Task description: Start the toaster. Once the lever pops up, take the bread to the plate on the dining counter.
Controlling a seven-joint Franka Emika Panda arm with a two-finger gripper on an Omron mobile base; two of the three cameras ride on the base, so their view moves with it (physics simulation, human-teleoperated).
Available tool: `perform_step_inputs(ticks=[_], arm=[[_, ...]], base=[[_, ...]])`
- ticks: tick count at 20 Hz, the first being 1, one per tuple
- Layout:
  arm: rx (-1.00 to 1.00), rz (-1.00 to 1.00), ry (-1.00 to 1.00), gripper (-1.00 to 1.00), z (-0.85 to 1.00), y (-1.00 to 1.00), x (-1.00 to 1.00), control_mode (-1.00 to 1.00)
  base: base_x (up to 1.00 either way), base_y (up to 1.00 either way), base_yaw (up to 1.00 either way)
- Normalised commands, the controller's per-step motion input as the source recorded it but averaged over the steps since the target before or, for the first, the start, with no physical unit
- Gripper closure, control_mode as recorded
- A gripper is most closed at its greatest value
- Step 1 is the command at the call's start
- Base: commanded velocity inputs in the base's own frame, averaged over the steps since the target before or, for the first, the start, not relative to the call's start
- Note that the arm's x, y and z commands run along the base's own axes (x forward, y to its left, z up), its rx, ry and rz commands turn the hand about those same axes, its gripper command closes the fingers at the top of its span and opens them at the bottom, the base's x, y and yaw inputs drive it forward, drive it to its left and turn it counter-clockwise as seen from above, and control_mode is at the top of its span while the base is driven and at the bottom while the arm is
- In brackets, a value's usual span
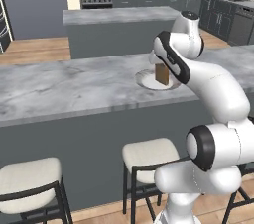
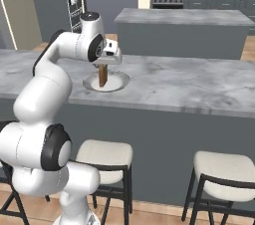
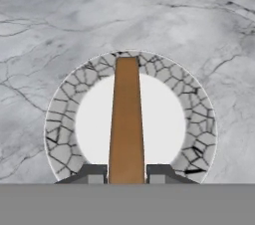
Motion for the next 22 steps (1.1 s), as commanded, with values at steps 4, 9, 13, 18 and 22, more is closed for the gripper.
perform_step_inputs(ticks=[4,9,13,18,22], arm=[[0.00,0.00,0.00,1.00,-0.05,0.00,0.14,-1.00],[0.00,0.00,0.02,1.00,0.00,0.00,0.00,-1.00],[0.00,0.00,0.01,1.00,0.00,0.00,0.00,-1.00],[0.00,0.00,0.00,-1.00,0.00,0.00,0.00,-1.00],[0.00,0.00,0.00,-1.00,0.00,0.00,0.00,-1.00]], base=[[0.00,0.00,0.00],[0.00,0.00,0.00],[0.00,0.00,0.00],[0.00,0.00,0.00],[0.00,0.00,0.00]])
